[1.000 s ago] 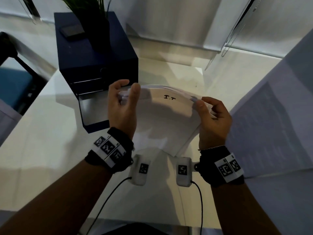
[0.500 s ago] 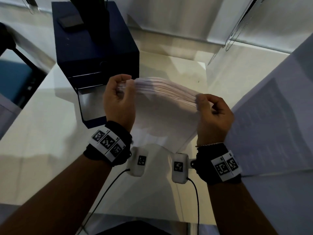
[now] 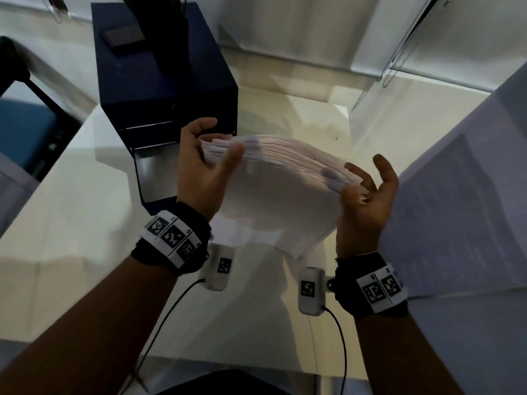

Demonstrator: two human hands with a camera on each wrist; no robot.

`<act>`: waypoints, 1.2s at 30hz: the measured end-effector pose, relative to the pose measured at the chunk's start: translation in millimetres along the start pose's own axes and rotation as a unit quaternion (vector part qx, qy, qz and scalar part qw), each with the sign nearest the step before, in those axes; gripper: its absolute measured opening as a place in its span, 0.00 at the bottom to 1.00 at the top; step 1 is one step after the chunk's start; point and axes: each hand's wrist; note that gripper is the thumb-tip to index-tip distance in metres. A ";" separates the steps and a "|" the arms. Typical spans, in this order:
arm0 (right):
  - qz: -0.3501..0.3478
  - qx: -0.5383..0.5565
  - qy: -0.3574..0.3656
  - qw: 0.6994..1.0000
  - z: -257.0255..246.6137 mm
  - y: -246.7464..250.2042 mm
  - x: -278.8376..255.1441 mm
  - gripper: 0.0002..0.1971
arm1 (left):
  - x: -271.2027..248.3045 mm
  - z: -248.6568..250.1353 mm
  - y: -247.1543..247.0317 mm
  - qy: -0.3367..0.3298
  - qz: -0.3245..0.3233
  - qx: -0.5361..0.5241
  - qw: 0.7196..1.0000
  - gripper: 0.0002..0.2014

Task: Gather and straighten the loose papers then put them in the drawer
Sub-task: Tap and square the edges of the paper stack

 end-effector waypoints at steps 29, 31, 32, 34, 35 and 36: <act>0.021 -0.156 0.027 0.987 -9.6 -4.0 28.2 0.06 | 22.5 -15.1 13.1 0.079 -0.201 0.011 0.976 0.29; 0.062 -0.131 0.004 0.989 -9.1 -1.1 30.6 0.10 | 20.4 -16.1 13.7 0.080 -0.192 0.027 0.978 0.27; 0.084 -0.103 -0.003 0.991 -8.7 -0.8 31.3 0.10 | 19.6 -16.1 13.4 0.083 -0.192 0.034 0.977 0.26; 0.085 -0.069 -0.002 0.994 -8.8 -4.6 29.0 0.07 | 19.5 -16.3 13.1 0.083 -0.192 0.041 0.977 0.24; 0.073 -0.071 0.003 0.995 -9.9 -7.3 27.5 0.04 | 20.0 -16.2 12.6 0.082 -0.192 0.042 0.977 0.24; 0.068 -0.075 0.001 0.995 -8.5 -8.4 26.8 0.04 | 20.9 -16.4 12.5 0.081 -0.193 0.041 0.977 0.25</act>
Point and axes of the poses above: each hand's wrist, its own x-axis towards the middle knuckle, its own y-axis out of the back of the hand, z = x × y, and after that the axes turned 10 degrees about -x, right-handed
